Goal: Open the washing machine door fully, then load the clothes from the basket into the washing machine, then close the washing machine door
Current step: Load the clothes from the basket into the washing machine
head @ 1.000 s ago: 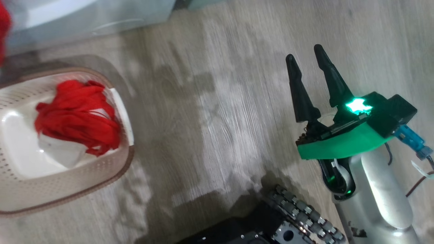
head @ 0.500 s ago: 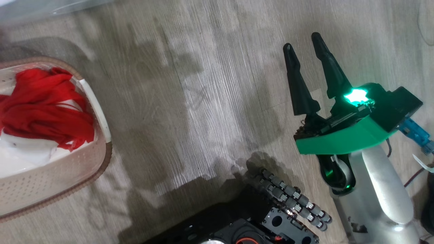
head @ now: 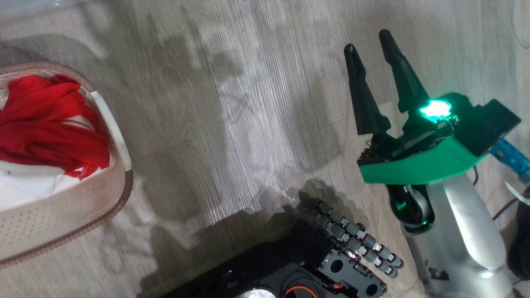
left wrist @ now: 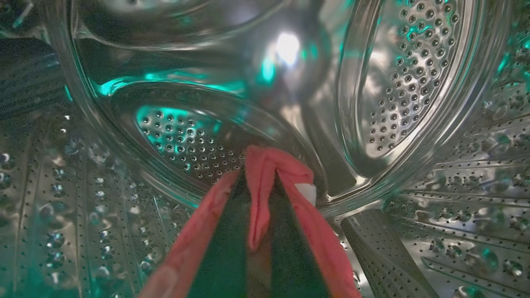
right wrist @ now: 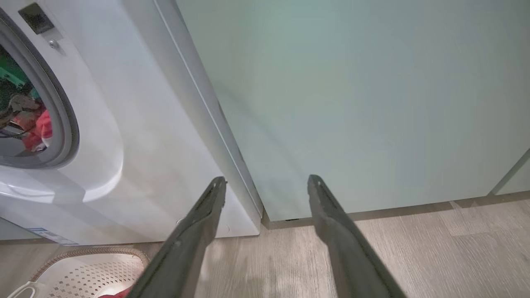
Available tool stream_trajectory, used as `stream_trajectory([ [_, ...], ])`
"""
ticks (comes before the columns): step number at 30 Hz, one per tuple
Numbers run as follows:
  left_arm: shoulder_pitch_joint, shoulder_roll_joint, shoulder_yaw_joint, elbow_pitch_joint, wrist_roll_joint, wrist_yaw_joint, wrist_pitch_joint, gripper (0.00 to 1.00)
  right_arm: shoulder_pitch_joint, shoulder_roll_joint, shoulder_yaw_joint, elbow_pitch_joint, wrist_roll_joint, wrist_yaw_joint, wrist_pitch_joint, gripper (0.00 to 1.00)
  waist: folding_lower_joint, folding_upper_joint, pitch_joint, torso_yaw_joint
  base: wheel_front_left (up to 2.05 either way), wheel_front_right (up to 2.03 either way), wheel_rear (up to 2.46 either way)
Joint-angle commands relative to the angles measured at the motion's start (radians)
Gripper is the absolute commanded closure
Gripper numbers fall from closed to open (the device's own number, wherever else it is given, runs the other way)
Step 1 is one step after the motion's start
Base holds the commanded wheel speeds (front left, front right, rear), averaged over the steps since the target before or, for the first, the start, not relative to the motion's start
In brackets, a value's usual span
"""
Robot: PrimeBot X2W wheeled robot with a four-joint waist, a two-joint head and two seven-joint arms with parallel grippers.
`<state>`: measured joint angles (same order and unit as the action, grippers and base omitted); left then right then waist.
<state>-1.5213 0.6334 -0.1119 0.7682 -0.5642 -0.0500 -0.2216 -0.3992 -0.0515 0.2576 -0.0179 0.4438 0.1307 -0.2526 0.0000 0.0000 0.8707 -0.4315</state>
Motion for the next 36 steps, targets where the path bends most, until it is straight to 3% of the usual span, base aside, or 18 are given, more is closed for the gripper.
stream_trajectory([
  [1,0.019,0.052,0.016,-0.031,0.006,-0.008,-0.017,1.0,0.017,0.001,0.015,-0.035,0.011,0.0,-0.009,0.0,0.0,0.0,0.0,0.001,0.0,0.0,0.0],
  [11,0.188,0.027,0.021,-0.047,0.027,-0.021,-0.039,0.97,0.015,0.001,0.012,-0.03,0.009,0.0,-0.009,0.0,0.0,0.0,-0.009,0.026,0.0,0.0,0.0],
  [12,0.198,0.025,0.022,-0.052,0.032,-0.013,-0.039,0.65,0.014,0.001,0.012,-0.029,0.01,0.0,-0.009,0.0,0.0,0.0,-0.01,0.028,0.0,0.0,0.0],
  [13,0.208,0.025,0.019,-0.056,0.044,-0.007,-0.039,0.25,0.013,0.001,0.012,-0.028,0.01,0.0,-0.009,0.0,0.0,0.0,-0.013,0.029,0.0,0.0,0.0],
  [14,0.215,0.025,0.017,-0.064,0.054,-0.002,-0.04,0.0,0.012,0.001,0.012,-0.027,0.01,0.0,-0.009,0.0,0.0,0.0,-0.015,0.03,0.0,0.0,0.0],
  [22,0.29,0.012,-0.01,-0.145,0.152,0.049,-0.04,0.0,0.018,0.001,-0.003,-0.007,-0.005,0.0,-0.009,0.0,0.0,0.0,-0.057,0.051,0.0,0.0,0.0],
  [36,0.623,-0.112,0.08,-0.48,0.184,0.154,-0.04,0.0,0.043,0.001,-0.055,0.029,-0.056,0.0,-0.009,0.0,0.0,0.0,-0.163,0.136,0.0,0.0,0.0],
])
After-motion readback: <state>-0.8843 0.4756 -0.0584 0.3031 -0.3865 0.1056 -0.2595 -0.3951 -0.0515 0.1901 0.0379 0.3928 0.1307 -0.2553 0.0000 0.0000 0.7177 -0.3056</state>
